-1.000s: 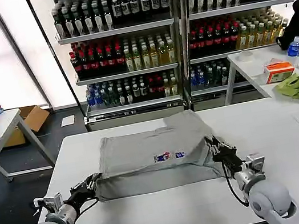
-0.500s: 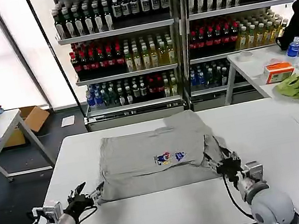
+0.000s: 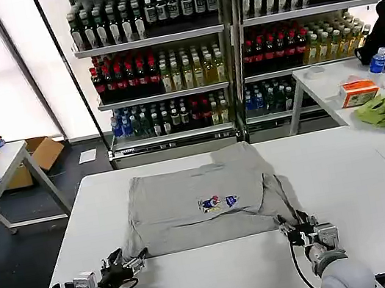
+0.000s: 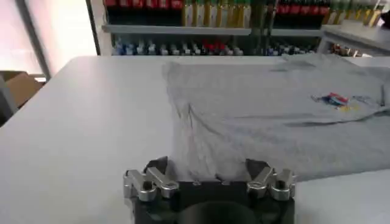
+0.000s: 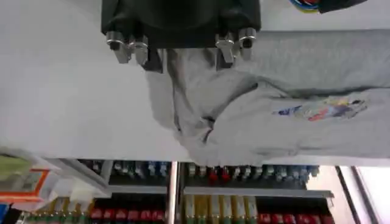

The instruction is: Fold and organize the clothes.

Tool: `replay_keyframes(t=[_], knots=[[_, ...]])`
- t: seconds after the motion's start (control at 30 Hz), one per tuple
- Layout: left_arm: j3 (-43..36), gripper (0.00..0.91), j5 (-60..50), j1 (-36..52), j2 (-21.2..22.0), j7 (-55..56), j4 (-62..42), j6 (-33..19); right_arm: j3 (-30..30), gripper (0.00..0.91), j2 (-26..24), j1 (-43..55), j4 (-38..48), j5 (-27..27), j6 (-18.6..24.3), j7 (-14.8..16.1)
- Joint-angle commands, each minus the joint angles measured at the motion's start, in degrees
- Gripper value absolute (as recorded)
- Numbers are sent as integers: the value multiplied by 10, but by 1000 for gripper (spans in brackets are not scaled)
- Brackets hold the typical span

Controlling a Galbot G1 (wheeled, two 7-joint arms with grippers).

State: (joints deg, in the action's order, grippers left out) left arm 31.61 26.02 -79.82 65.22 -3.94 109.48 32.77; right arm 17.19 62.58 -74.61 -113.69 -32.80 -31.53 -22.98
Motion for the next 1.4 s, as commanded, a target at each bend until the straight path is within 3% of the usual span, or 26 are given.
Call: replay_keyframes(t=[0.03,0.27,0.5,0.63,0.8,1.0,1.03,1.07,1.1,1.13,1.3,1.4], knots=[[-8,20,1,-9,11,-1,-12,2,0,0,8,-4,4,-11,-16,-23],[-9,10,12,-14,10,2,4,1,2,0,10,-2,12,-38,-12,-15],[5,20,20,-36,4,3,31,-3,12,0,-11,-28,-33,-57,2,10],[17,20,20,-85,7,4,71,2,28,0,-36,-75,-70,-66,-1,20],[51,20,19,-152,9,13,122,2,52,0,-63,-165,-126,-59,10,52],[113,10,18,-295,30,28,216,3,88,0,-66,-273,-189,-25,6,78],[121,141,14,-315,34,28,219,4,90,0,-66,-289,-198,-13,6,83],[133,826,1,-342,41,22,243,4,91,0,-66,-309,-208,13,3,88],[139,907,-16,-357,42,19,250,4,89,705,-66,-323,-220,29,-9,86],[145,907,-29,-365,45,11,259,4,88,907,-66,-332,-228,33,-16,88],[158,907,-53,-381,44,8,277,5,93,907,-69,-314,-237,38,-16,85],[173,907,-32,-368,21,7,277,5,146,907,-72,-253,-210,-20,-13,103]])
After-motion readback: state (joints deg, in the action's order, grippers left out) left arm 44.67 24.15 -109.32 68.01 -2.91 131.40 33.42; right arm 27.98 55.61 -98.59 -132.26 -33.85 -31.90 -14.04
